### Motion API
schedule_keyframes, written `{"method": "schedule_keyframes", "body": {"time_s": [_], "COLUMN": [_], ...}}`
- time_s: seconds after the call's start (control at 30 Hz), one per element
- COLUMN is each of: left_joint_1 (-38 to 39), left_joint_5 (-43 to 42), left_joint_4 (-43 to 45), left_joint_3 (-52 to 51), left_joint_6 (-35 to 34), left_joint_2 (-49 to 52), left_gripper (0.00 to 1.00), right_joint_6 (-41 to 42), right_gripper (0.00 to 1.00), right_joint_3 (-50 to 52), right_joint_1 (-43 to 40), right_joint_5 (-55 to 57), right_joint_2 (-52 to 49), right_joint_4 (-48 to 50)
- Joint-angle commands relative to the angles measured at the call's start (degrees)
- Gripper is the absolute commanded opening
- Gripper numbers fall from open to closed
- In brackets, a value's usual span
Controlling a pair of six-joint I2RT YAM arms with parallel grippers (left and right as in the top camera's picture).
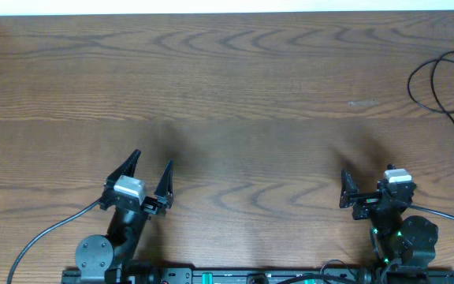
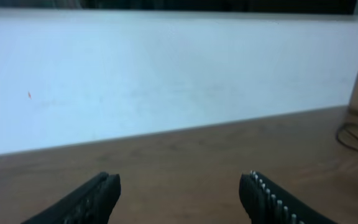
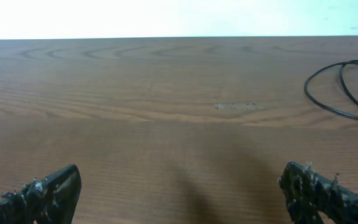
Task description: Untangle cables
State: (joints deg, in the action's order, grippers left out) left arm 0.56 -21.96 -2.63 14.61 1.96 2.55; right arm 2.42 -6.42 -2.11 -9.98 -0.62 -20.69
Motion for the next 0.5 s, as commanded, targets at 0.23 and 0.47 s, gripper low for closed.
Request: {"method": "schedule_keyframes", "body": {"time_s": [0.23, 0.47], "left_joint_1": [0.2, 0.2], "left_joint_5": [9.1, 13.8], "left_joint_4": [6.3, 6.2], "left_joint_3": [-7.8, -11.7], "left_joint_6": [0.4, 0.4], "left_joint_2": [-2.5, -2.5], "left_gripper": [0.67, 0.67], "right_joint_6": [0.5, 0.5], "right_gripper": [0.99, 0.99], "right_joint_3": [0.2, 0.2], "right_joint_1": [0.5, 0.5], "right_joint_5": [0.4, 0.4], "right_joint_2": [0.3, 0.3], "right_joint_4": [0.1, 0.1]}}
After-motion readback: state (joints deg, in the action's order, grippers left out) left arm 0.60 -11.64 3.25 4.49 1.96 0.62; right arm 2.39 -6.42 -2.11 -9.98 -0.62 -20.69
